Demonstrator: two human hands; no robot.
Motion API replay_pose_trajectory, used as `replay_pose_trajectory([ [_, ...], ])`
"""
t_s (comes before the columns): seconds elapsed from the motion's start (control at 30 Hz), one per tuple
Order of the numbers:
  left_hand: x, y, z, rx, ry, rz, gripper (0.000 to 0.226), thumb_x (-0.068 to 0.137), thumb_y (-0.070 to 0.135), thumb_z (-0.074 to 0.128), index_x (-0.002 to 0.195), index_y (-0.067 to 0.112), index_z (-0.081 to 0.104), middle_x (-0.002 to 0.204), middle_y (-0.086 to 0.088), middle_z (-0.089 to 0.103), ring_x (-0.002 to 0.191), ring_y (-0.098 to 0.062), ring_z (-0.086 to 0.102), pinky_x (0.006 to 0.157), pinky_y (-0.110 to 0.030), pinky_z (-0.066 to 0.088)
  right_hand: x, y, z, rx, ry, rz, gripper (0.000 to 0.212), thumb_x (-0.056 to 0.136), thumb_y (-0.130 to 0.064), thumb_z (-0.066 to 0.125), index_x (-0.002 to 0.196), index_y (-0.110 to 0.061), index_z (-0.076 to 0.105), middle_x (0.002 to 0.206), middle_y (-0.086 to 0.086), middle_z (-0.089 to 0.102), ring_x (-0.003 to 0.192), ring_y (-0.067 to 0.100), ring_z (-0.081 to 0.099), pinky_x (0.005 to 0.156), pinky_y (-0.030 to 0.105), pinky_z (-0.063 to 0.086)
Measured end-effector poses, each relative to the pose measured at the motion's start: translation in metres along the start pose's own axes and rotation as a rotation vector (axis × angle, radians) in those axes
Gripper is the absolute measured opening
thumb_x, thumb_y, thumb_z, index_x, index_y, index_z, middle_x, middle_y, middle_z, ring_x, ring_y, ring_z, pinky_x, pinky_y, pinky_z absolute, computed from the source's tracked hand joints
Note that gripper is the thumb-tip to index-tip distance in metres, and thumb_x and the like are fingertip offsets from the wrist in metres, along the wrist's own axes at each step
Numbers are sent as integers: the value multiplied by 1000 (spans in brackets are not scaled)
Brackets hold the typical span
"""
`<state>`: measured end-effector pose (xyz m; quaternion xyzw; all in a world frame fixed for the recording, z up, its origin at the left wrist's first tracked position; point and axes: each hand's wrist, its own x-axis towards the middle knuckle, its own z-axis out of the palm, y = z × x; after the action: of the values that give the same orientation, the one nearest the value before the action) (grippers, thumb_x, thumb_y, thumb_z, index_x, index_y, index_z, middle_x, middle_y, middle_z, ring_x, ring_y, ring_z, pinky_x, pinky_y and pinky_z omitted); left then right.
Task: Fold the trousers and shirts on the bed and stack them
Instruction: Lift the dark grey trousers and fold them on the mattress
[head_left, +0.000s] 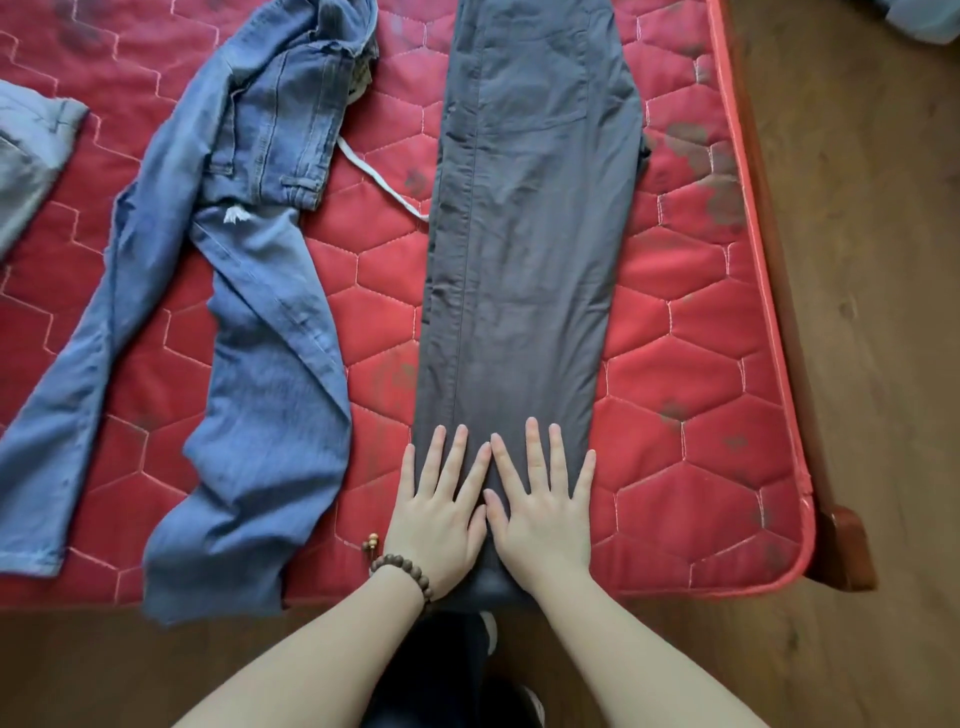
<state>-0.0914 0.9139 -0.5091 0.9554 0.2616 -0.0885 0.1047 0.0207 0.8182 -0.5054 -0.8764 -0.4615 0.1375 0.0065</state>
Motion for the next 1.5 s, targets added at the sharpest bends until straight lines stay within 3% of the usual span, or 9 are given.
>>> replay_pose_trajectory([
  [0.23, -66, 21, 17, -13, -25, -44, 63, 92, 38, 34, 149, 13, 30, 157, -16, 21, 146, -33, 17, 113, -56, 20, -67, -14, 15, -10, -32, 7, 57, 97, -47, 24, 151, -29, 22, 160, 12, 14, 148, 32, 9, 113, 60, 13],
  [0.37, -90, 32, 7, -146, 41, -77, 55, 90, 28, 50, 140, 4, 46, 150, -26, 32, 139, -40, 32, 110, -56, 33, -94, -18, 7, 67, 11, -37, 51, 96, -37, 39, 145, -24, 41, 154, 16, 29, 144, 33, 25, 112, 57, 28],
  [0.5, -83, 32, -17, -408, 108, -404, 56, 85, 8, 64, 136, -3, 46, 136, -27, 45, 124, -41, 47, 105, -47, 39, -97, -16, -6, 330, 102, 211, 56, 89, -15, 61, 143, -16, 46, 153, 18, 32, 139, 35, 34, 109, 45, 35],
  [0.7, -63, 16, -36, -662, 29, -794, 21, 94, 27, 56, 106, 11, 52, 100, -12, 64, 97, -33, 60, 80, -39, 46, -82, -16, -21, 581, 72, 582, 49, 92, -17, 56, 139, -12, 44, 123, 11, 53, 116, 28, 45, 98, 41, 39],
  [0.87, -67, 8, -34, -608, 81, -771, 20, 93, 23, 60, 98, 3, 60, 107, -13, 51, 103, -29, 49, 91, -37, 39, -78, -16, -23, 634, -7, 677, 10, 94, -21, 55, 100, -13, 53, 99, 4, 55, 102, 28, 51, 87, 41, 44],
  [0.93, -67, 5, -34, -652, 92, -761, 16, 92, 20, 61, 90, 4, 57, 101, -12, 49, 96, -29, 51, 89, -33, 37, -78, -17, -23, 615, 11, 670, 11, 95, -21, 54, 87, -15, 49, 93, 0, 47, 98, 25, 48, 85, 39, 42],
  [1.17, -66, -9, -32, -798, 71, -761, 22, 90, 19, 58, 71, 13, 47, 75, -1, 51, 70, -20, 46, 62, -29, 29, -81, -22, -28, 901, 16, 737, 13, 93, -21, 56, 96, -18, 44, 82, -2, 56, 74, 18, 54, 57, 25, 35],
  [1.37, -78, -23, -30, -907, -31, -699, 24, 91, 22, 58, 73, 10, 48, 67, 1, 50, 64, -15, 42, 57, -22, 34, -81, -9, -25, 1113, -215, 826, 26, 87, -16, 68, 112, -9, 62, 105, 8, 68, 96, 25, 63, 86, 33, 51],
  [1.5, -85, -24, -32, -883, -34, -695, 28, 91, 20, 58, 71, 12, 41, 65, 1, 42, 62, -16, 36, 55, -19, 31, -87, -3, -29, 1080, -204, 842, 15, 81, -19, 76, 73, -12, 65, 73, 0, 62, 75, 22, 54, 60, 27, 42],
])
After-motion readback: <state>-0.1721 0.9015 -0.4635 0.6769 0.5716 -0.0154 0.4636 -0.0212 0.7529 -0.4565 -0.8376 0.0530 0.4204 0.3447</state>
